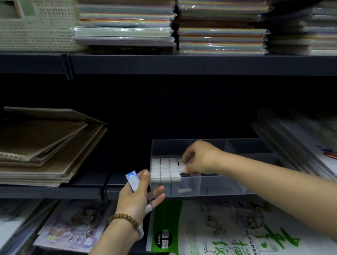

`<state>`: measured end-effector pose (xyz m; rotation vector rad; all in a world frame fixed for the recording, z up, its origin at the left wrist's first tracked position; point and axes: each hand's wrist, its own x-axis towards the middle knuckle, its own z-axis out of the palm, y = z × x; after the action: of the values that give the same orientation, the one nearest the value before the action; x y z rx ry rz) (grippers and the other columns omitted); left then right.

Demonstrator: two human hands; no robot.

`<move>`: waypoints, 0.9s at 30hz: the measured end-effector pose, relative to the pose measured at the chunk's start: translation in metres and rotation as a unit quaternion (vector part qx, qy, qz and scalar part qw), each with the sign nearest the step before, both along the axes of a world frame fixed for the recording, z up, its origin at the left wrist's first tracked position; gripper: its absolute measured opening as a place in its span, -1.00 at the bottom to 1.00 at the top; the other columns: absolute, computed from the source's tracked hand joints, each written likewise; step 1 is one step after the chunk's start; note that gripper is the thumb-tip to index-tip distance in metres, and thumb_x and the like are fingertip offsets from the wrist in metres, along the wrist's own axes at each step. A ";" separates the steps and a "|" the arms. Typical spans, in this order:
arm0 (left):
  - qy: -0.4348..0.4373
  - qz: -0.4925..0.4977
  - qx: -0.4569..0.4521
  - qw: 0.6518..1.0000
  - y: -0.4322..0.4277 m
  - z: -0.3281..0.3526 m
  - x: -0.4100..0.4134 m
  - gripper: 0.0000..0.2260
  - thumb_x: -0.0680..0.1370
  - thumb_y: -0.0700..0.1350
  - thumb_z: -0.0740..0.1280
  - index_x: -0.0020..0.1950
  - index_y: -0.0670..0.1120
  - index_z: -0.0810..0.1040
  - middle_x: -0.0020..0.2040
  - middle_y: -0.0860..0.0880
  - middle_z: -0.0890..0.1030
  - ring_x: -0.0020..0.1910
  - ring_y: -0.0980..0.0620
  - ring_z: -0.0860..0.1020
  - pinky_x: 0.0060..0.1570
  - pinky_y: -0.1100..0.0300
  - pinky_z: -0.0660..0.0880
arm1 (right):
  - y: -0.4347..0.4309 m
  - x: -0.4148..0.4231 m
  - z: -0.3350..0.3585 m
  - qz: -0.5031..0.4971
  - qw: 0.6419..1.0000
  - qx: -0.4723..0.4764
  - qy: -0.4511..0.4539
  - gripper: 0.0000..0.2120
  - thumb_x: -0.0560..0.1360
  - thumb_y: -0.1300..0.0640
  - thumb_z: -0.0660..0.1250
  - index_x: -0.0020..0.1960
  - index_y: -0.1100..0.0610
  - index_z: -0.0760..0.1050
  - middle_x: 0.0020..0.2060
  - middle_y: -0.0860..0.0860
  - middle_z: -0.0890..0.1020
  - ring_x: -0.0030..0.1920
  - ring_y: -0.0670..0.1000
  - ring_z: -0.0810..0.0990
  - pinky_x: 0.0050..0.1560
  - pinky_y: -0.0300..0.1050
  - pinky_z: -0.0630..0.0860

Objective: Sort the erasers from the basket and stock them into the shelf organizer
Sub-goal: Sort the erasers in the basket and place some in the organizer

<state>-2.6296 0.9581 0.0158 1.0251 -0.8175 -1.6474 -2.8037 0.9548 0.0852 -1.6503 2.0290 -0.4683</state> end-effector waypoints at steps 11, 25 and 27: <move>-0.009 0.028 0.015 0.999 0.000 0.016 0.004 -0.75 0.63 0.00 0.15 -0.12 -0.14 0.42 -0.29 -0.04 0.42 -0.61 0.14 0.37 -0.64 0.35 0.35 | 0.013 -0.007 0.007 -0.047 0.989 0.016 -0.139 -0.78 0.42 0.36 0.42 0.06 0.29 0.58 -0.04 0.20 0.65 -0.11 0.07 0.67 -0.12 -0.22 0.62; -0.119 -0.341 -0.028 0.932 0.043 0.020 -0.012 -0.62 0.40 0.20 0.28 -0.06 -0.08 0.62 -0.37 0.02 0.52 -0.60 0.19 0.26 -0.68 0.38 0.20 | 0.118 0.003 -0.030 -0.028 0.885 -0.047 -0.462 -0.74 0.56 0.00 0.23 0.13 0.04 0.61 -0.01 -0.03 0.69 0.06 -0.10 0.64 -0.08 -0.24 0.54; -0.144 -0.374 -0.031 0.916 0.049 0.018 -0.017 -0.57 0.39 0.22 0.27 0.01 -0.10 0.57 -0.37 0.02 0.53 -0.60 0.19 0.25 -0.66 0.41 0.19 | 0.123 0.002 -0.040 -0.039 0.879 -0.032 -0.473 -0.73 0.54 -0.01 0.26 0.13 0.06 0.62 -0.06 -0.03 0.69 0.00 -0.11 0.63 -0.07 -0.25 0.52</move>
<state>-2.6465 1.0072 0.0340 0.9804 -1.5950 -2.0997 -2.8015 1.0782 0.0449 -1.0193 1.3245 -1.1161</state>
